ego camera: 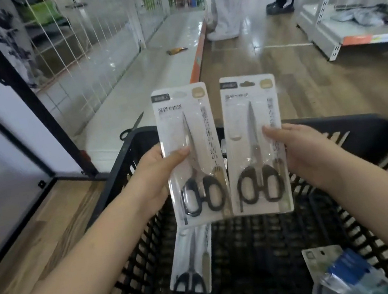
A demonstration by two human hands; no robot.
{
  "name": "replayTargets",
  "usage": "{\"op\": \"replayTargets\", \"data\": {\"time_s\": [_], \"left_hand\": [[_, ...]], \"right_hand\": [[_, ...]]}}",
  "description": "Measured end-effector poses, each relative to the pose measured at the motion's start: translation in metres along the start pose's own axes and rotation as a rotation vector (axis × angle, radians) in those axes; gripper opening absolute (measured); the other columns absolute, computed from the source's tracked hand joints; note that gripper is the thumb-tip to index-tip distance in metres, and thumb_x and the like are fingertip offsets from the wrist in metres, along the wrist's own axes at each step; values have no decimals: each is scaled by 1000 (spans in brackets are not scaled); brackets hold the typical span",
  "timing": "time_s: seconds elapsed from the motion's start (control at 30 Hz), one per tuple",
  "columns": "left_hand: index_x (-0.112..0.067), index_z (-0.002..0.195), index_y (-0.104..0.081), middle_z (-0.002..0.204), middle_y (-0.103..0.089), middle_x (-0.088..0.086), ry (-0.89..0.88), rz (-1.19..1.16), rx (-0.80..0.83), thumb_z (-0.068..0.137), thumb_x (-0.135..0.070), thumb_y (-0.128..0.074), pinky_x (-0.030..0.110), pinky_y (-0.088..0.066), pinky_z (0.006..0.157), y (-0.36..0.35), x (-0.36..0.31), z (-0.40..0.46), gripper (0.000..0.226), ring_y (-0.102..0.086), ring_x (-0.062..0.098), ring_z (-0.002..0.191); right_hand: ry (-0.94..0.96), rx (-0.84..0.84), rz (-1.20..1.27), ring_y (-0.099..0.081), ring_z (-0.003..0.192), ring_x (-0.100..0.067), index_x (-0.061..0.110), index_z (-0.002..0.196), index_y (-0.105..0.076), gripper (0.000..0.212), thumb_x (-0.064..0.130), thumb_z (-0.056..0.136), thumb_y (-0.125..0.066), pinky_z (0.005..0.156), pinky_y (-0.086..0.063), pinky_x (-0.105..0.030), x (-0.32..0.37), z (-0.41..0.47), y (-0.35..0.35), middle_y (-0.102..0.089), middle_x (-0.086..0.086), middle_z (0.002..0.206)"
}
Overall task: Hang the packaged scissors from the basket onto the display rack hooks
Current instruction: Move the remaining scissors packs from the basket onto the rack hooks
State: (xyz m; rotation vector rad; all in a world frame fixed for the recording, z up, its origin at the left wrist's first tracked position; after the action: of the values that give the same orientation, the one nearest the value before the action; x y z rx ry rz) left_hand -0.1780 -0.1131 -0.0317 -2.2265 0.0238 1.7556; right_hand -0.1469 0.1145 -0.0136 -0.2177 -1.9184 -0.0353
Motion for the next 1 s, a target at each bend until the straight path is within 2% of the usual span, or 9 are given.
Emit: {"op": "replayTargets", "data": {"time_s": [0.17, 0.27, 0.4, 0.5, 0.63, 0.8, 0.87, 0.93, 1.0], "left_hand": [[-9, 112, -61, 97, -73, 8, 56, -22, -67, 86, -16, -62, 36, -56, 74, 2, 5, 2, 27, -71, 23, 89], [-10, 114, -61, 99, -73, 7, 82, -23, -84, 88, -17, -60, 34, -58, 69, 2, 12, 5, 27, -71, 22, 88], [-11, 110, -63, 96, -74, 7, 122, -27, -102, 90, -15, -59, 32, -59, 64, 1, 24, 9, 21, -72, 20, 83], [-11, 106, -64, 92, -74, 8, 151, -25, -112, 91, -14, -58, 29, -58, 59, -1, 34, 13, 17, -72, 19, 77], [-11, 109, -63, 95, -74, 8, 217, 38, -74, 90, -17, -59, 30, -58, 61, -4, 50, 18, 20, -72, 20, 80], [-18, 108, -62, 98, -73, 4, 253, 280, -126, 89, -23, -60, 36, -58, 74, 4, 57, 13, 20, -71, 19, 88], [-18, 111, -62, 101, -73, 5, 301, 257, -176, 89, -23, -61, 38, -58, 76, 15, 54, 8, 23, -71, 20, 90], [-18, 109, -62, 100, -72, 4, 338, 275, -262, 90, -20, -60, 32, -59, 72, 23, 45, 0, 19, -71, 19, 90], [-21, 103, -63, 99, -72, 2, 372, 332, -325, 90, -19, -60, 30, -58, 73, 27, 30, -7, 13, -70, 17, 89]], "right_hand": [[-22, 38, -69, -71, 87, -24, 11, 109, -64, 24, 26, 96, -50, 79, -53, -41, -15, 1, -13, -74, -6, 95], [-27, 10, -124, -70, 89, -22, 14, 106, -65, 22, 28, 94, -53, 85, -52, -43, -24, 7, -12, -74, -3, 94], [-38, -3, -132, -71, 86, -20, 15, 100, -65, 17, 24, 94, -53, 79, -55, -39, -33, 18, -17, -74, -2, 90], [-17, 22, -107, -71, 86, -19, 15, 102, -65, 17, 23, 95, -52, 83, -55, -41, -36, 27, -26, -74, -2, 92], [-37, -30, -80, -70, 87, -18, 16, 107, -63, 18, 25, 95, -53, 83, -55, -40, -53, 36, -29, -73, -2, 96], [-6, -147, -173, -67, 88, -15, 22, 93, -61, 10, 29, 94, -54, 79, -54, -34, -69, 37, -26, -69, 1, 93], [-28, -161, -170, -67, 86, -12, 22, 95, -62, 10, 28, 94, -53, 77, -53, -30, -71, 38, -27, -69, 3, 92], [-64, -220, -187, -64, 82, -8, 24, 90, -60, 8, 27, 94, -54, 77, -51, -29, -71, 33, -34, -67, 6, 87], [-129, -257, -200, -62, 84, -8, 28, 87, -58, 8, 25, 94, -53, 83, -51, -33, -65, 24, -43, -65, 7, 88]]}}
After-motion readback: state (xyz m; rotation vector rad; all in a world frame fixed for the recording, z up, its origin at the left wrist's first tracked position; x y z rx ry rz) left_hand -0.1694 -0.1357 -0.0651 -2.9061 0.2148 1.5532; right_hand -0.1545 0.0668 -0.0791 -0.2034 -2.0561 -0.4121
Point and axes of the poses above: each hand's wrist, its own z-axis towards the middle knuckle, its own y-axis out of the back of the hand, x = y × z, the point moved 1 cm from there along z, towards the middle knuckle
